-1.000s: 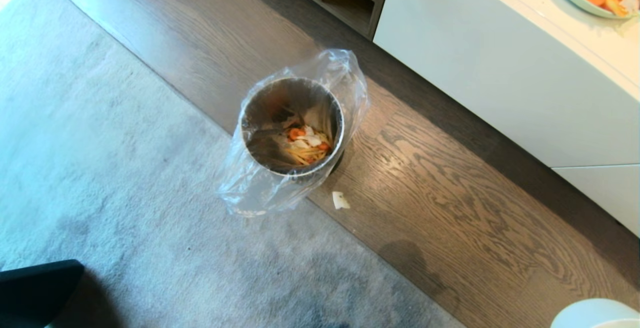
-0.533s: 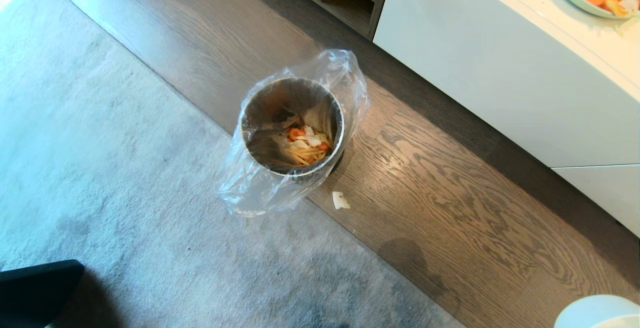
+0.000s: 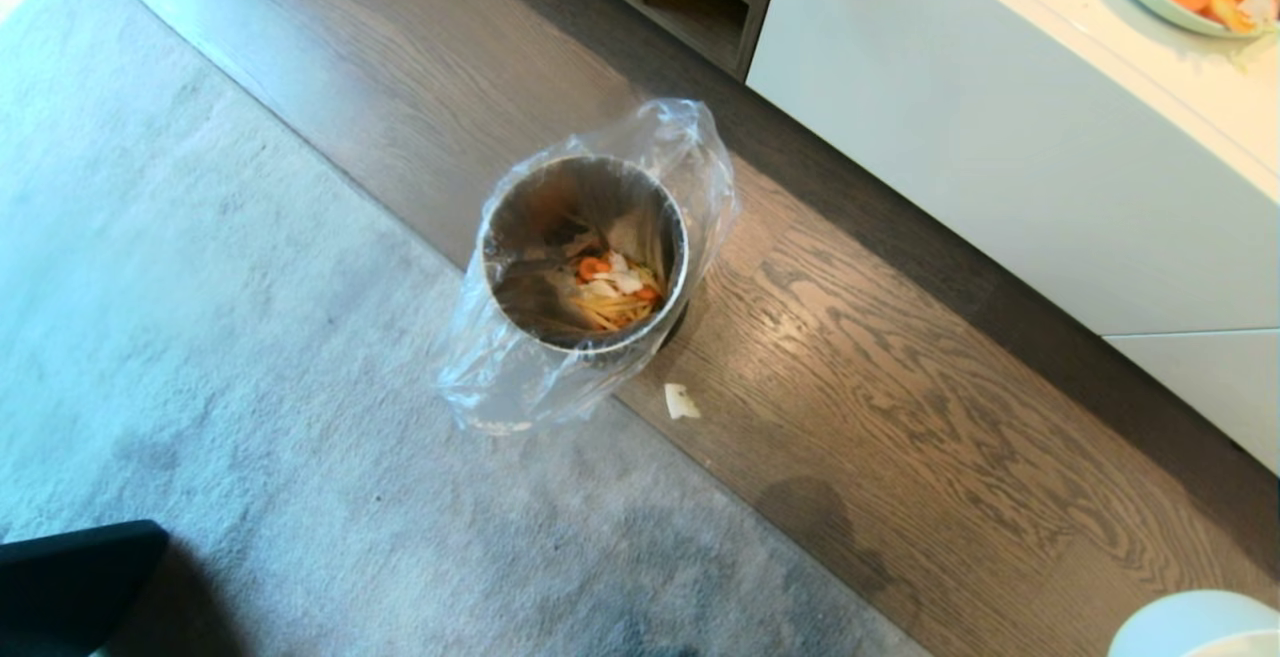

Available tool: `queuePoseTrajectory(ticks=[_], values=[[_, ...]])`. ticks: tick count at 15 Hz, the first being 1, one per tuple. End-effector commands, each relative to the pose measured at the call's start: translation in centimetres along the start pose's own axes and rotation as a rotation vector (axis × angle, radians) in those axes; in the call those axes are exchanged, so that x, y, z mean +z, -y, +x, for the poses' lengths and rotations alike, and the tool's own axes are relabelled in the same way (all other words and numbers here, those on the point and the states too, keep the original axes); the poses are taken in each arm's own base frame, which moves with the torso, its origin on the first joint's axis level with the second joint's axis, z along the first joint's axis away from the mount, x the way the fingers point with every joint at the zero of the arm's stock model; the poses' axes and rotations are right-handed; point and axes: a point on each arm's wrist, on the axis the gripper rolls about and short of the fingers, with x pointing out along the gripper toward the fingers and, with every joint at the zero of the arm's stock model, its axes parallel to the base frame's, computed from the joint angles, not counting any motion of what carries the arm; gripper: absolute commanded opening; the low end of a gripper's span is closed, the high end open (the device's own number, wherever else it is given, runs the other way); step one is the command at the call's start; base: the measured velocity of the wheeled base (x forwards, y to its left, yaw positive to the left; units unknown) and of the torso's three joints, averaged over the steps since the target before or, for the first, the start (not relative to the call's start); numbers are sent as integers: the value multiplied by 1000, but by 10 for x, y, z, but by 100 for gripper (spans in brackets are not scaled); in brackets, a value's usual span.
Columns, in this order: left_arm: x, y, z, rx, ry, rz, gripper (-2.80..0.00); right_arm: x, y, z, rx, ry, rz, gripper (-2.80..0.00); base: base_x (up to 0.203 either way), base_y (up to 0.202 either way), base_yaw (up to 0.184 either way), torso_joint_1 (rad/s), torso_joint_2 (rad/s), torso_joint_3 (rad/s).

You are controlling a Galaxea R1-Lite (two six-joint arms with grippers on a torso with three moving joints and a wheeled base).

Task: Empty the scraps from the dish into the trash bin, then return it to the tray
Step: Put the bowl back to the table

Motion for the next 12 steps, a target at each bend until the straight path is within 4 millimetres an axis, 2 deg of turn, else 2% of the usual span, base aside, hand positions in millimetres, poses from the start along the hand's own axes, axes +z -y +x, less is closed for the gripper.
queuePoseTrajectory(ticks=[1, 12], values=[[0, 0, 0, 1, 1, -1, -280, 0, 0, 0, 1, -4, 0, -280, 0, 0, 0, 0, 0, 0], [0, 0, 0, 1, 1, -1, -280, 0, 0, 0, 1, -4, 1, -280, 0, 0, 0, 0, 0, 0]])
